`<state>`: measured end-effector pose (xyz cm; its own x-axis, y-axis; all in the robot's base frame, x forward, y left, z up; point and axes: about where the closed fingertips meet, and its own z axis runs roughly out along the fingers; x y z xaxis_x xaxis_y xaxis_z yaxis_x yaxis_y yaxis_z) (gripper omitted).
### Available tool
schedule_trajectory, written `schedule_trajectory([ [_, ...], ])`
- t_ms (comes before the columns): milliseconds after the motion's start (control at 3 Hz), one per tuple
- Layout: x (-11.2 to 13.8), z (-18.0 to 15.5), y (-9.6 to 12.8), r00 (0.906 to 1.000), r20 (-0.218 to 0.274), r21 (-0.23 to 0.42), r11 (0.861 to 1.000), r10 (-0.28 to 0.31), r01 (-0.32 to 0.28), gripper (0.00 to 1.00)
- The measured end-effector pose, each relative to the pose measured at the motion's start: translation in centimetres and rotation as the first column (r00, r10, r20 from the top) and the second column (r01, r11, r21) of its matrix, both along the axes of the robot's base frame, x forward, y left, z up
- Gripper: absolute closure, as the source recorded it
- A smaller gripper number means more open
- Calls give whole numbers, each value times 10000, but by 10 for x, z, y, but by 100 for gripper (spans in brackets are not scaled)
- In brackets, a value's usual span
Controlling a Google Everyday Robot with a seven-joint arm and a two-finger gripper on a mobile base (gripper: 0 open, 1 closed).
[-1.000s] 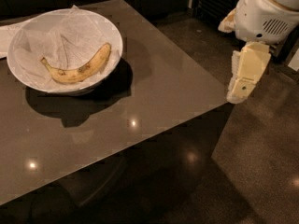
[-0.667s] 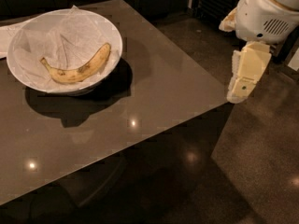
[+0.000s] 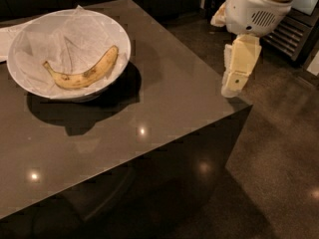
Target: Pick banana from white bowl
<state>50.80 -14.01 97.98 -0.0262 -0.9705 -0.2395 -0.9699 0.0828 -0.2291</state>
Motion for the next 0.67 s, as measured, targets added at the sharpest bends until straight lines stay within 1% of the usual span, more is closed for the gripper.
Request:
schedule_trajectory([
  [333, 25, 5, 23, 9987, -50, -88, 9987, 503, -504, 0],
  [667, 30, 8, 29, 9984, 143, 10, 9985, 543, -544, 0],
])
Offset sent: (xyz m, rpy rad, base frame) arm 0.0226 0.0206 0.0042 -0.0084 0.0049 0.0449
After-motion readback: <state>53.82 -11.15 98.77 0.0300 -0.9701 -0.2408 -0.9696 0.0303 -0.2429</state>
